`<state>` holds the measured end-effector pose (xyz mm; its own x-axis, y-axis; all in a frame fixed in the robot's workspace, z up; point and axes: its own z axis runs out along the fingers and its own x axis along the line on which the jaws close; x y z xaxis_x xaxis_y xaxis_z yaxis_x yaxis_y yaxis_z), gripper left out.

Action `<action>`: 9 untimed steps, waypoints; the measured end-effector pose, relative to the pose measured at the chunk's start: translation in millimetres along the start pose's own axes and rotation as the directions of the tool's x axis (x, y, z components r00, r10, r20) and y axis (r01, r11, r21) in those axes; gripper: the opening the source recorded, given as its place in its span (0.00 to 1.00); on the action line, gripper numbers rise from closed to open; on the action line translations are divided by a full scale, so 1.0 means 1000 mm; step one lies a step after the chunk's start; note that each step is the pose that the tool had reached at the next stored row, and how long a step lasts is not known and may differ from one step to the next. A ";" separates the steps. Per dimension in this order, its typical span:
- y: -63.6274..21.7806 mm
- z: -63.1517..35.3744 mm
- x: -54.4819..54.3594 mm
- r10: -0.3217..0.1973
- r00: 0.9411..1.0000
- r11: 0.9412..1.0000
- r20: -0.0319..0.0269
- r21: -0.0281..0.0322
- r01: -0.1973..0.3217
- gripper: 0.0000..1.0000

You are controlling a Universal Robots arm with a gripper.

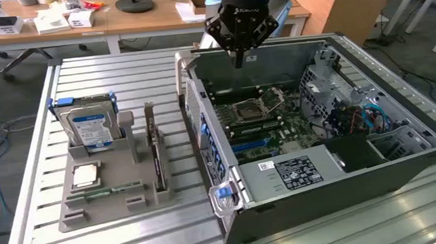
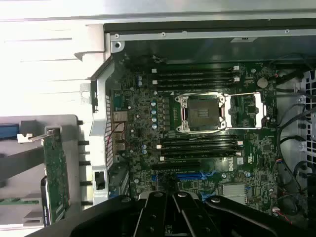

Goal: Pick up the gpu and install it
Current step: 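Reach for the gpu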

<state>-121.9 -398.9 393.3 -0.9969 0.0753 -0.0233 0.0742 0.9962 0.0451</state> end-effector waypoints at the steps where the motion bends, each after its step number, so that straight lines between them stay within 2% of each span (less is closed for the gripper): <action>1: 0.0000 0.0000 0.000 0.000 1.000 1.000 0.000 0.000 0.000 0.11; 9: 0.0000 0.0000 0.000 0.000 1.000 1.000 0.000 0.000 0.000 0.11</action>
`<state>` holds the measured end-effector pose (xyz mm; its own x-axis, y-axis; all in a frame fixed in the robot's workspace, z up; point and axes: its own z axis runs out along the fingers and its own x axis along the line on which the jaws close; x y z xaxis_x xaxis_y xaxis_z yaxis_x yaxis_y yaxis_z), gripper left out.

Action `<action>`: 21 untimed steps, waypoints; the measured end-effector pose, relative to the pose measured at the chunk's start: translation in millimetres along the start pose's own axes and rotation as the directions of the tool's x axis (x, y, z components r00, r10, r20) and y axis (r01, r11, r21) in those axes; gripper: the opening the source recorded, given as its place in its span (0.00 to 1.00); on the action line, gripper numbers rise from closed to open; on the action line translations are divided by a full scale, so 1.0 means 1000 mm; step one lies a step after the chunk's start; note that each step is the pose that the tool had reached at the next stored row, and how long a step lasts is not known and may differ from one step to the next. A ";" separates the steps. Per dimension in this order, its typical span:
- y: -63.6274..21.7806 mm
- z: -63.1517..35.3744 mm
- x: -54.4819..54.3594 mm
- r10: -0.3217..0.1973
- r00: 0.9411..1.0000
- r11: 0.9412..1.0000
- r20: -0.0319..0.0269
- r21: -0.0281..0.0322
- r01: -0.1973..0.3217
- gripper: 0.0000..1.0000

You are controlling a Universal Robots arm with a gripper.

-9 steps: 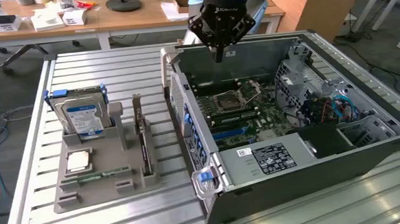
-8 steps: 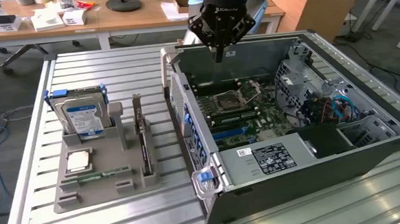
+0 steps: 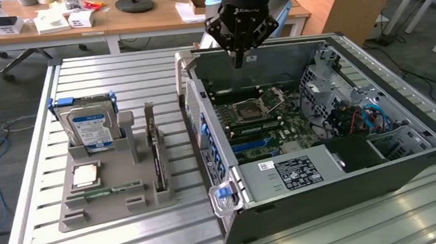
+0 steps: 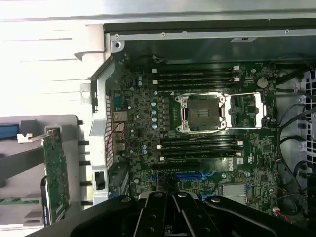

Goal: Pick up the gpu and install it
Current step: 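Reach for the gpu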

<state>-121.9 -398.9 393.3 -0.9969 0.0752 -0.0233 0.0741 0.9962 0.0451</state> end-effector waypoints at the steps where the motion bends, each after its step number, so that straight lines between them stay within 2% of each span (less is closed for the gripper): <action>1: 0.0000 0.0000 0.000 0.000 1.000 1.000 0.000 0.000 0.000 0.11; 5: 0.0000 0.0001 0.001 0.000 1.000 1.000 0.000 0.000 0.000 0.11; 10: -0.0007 -0.0001 0.010 0.000 1.000 1.000 0.001 0.000 0.000 0.11; 21: -0.0037 -0.0006 0.049 0.003 1.000 1.000 0.007 0.000 -0.003 0.11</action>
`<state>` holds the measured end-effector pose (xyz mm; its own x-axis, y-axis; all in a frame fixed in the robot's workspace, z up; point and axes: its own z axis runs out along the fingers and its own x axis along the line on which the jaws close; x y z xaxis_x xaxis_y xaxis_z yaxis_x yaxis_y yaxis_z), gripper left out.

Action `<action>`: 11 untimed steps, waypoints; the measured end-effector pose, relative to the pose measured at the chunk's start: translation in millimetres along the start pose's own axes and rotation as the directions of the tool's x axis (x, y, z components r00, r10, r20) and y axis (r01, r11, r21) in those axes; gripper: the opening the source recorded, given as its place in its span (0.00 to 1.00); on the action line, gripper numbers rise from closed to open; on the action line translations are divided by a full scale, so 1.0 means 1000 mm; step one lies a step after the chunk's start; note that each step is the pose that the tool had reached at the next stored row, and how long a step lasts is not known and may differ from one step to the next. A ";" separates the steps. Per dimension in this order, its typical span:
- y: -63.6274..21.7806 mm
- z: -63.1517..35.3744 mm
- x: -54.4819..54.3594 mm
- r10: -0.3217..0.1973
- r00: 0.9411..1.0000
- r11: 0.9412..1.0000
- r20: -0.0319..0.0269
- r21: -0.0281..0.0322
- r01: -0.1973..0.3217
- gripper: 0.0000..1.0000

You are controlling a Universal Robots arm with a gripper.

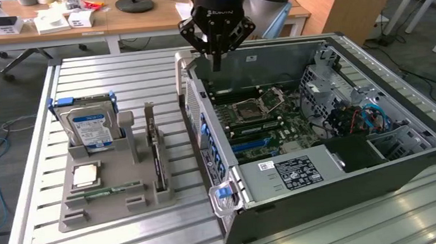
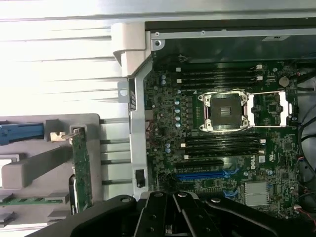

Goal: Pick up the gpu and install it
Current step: 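Reach for the gpu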

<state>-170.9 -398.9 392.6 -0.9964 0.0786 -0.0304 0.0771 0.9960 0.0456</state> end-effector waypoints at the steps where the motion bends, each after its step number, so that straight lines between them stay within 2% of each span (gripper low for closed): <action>1: -0.0003 0.0000 0.003 0.000 1.000 1.000 0.000 0.000 0.000 0.11; 11: -0.0029 -0.0003 0.037 0.007 1.000 1.000 0.003 0.000 -0.007 0.11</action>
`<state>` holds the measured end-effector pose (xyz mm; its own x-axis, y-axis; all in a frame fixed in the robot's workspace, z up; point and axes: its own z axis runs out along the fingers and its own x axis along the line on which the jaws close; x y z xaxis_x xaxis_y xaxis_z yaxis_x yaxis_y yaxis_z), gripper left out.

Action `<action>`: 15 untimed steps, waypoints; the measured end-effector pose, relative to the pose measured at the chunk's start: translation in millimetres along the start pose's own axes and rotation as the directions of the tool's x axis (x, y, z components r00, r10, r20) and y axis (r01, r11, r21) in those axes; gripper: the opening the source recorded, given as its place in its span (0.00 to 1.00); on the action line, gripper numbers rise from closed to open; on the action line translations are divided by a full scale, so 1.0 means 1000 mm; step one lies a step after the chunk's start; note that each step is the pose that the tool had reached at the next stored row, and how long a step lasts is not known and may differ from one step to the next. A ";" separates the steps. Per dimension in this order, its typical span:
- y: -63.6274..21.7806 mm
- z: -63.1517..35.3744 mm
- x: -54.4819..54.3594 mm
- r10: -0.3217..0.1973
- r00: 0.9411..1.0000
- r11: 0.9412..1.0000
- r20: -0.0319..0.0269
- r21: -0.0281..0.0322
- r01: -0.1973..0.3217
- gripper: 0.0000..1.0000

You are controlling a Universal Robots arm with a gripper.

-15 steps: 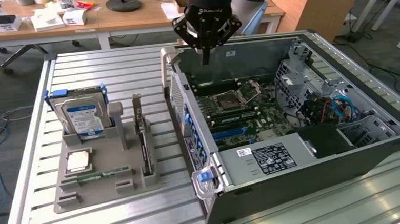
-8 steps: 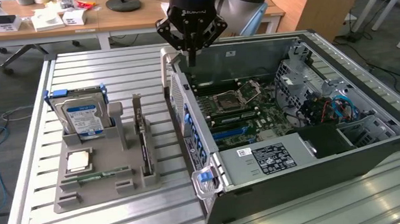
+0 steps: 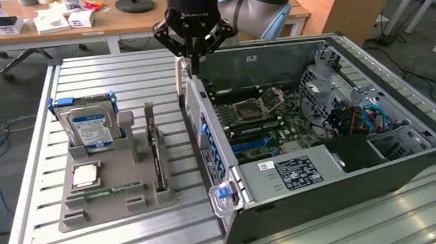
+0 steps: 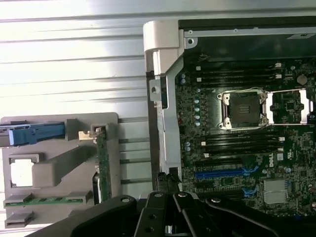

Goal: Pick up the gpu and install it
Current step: 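Reach for the gpu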

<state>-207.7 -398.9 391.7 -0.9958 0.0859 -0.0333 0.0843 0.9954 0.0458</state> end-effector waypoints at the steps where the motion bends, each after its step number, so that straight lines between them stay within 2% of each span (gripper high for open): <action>1: -0.0002 0.0000 0.003 0.001 1.000 1.000 0.000 0.000 -0.001 0.11; 15: -0.0035 -0.0003 0.041 0.013 1.000 1.000 0.001 0.000 -0.013 0.11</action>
<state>-249.2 -398.9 390.4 -0.9945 0.0988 -0.0340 0.0972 0.9942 0.0459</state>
